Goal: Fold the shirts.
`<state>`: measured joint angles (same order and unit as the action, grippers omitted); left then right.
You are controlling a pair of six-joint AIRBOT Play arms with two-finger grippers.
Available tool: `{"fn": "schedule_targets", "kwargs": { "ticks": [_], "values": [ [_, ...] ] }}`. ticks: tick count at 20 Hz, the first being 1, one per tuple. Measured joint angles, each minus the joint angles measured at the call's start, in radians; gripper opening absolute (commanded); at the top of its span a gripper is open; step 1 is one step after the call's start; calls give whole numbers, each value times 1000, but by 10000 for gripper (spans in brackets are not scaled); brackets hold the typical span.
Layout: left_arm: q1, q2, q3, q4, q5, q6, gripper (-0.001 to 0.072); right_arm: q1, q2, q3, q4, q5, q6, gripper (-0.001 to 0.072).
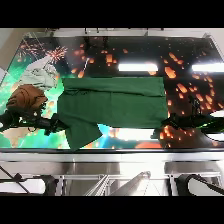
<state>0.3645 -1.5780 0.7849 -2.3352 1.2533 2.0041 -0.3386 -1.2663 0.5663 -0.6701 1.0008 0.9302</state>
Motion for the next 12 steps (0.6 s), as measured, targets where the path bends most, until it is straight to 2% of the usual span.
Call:
{"fn": "schedule_targets", "kwargs": {
  "ticks": [3,7,12],
  "values": [
    [-18,-1,48,16,29,14,30,-11,1,9,-2,27,-1,24],
    [12,51,128,-8,232,21,30,-79,38,51,-6,106,-4,24],
    [72,124,248,-81,356,2,30,-150,78,131,9,161,-4,24]
  ]
}}
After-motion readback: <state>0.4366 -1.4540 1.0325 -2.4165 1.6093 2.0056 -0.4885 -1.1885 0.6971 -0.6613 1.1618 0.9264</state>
